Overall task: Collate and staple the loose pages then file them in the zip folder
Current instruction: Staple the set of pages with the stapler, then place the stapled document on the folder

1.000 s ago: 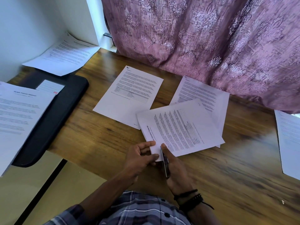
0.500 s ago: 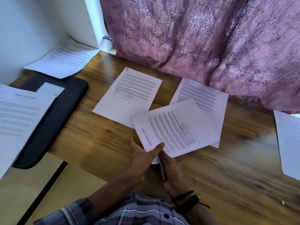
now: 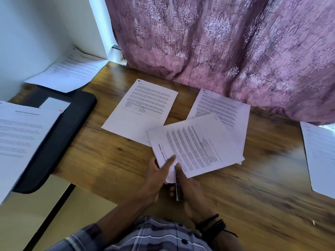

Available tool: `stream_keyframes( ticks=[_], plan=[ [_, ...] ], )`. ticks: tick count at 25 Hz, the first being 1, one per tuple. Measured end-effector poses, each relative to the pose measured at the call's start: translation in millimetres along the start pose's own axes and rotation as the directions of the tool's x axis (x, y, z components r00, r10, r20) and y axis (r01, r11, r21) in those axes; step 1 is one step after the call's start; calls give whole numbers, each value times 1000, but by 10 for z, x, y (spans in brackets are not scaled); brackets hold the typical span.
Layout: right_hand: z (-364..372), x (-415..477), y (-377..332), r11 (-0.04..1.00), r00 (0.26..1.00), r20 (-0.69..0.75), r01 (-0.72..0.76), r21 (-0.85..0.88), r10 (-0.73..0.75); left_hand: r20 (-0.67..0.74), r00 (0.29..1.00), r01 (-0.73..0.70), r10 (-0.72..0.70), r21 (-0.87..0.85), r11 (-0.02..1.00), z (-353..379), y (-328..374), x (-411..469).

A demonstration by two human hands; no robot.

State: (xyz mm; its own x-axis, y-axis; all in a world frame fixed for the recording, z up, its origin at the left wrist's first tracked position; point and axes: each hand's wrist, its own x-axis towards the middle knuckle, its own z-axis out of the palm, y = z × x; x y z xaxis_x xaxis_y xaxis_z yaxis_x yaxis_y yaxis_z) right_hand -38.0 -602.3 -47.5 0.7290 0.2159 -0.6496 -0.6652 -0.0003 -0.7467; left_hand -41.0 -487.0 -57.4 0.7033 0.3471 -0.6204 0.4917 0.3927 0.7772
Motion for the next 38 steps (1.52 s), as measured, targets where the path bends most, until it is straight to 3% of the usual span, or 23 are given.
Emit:
stream_keyframes(
  ticks=[3,5,7,9,11,16,20,22,23,25,28,31,35,38],
  plan=[
    [-99,-72,0,992,996,45,-78,-97,83,-6,999,40,-40,-11,999,-75,1,56],
    [-190,-118,54,973,998,8,-56,-224,59,-16,1000,12,-11,39,999,-108,2,74],
    [-318,-176,99,895,991,-51,91,-437,-126,-15,1000,-4,5,58,998,-117,24,60],
    [-481,-177,184,749,924,-86,246,-615,-374,-15,1000,-22,23,62,998,-127,37,44],
    [-643,-136,287,626,849,-152,241,-742,-507,-3,998,-59,59,84,995,-146,88,10],
    [-850,-82,362,515,768,-235,142,-845,-596,27,942,-332,334,214,919,-158,542,-150],
    [-929,-4,334,500,816,-237,73,-863,-528,58,842,-538,536,155,828,-198,1060,-314],
    [-976,11,184,555,837,-323,-28,-831,-442,43,810,-586,585,84,806,-228,1326,-376],
    [-979,0,44,597,825,-366,-45,-801,-430,19,796,-605,605,42,795,-251,1469,-416],
    [-932,-23,-264,677,767,-397,66,-733,-504,-19,764,-644,644,-50,763,-286,1738,-508],
    [-717,41,-696,577,660,-221,386,-720,-718,-43,707,-707,706,-70,704,-338,2047,-664],
    [-350,239,-1052,532,661,-3,602,-596,-751,-60,663,-748,747,-3,664,-453,2216,-773],
    [286,357,-1264,596,730,298,677,-431,-615,-66,669,-736,740,78,672,-796,2296,-843],
    [659,428,-1234,666,705,462,691,-281,-538,-76,683,-725,727,57,687,-1097,2326,-808]
  ],
)
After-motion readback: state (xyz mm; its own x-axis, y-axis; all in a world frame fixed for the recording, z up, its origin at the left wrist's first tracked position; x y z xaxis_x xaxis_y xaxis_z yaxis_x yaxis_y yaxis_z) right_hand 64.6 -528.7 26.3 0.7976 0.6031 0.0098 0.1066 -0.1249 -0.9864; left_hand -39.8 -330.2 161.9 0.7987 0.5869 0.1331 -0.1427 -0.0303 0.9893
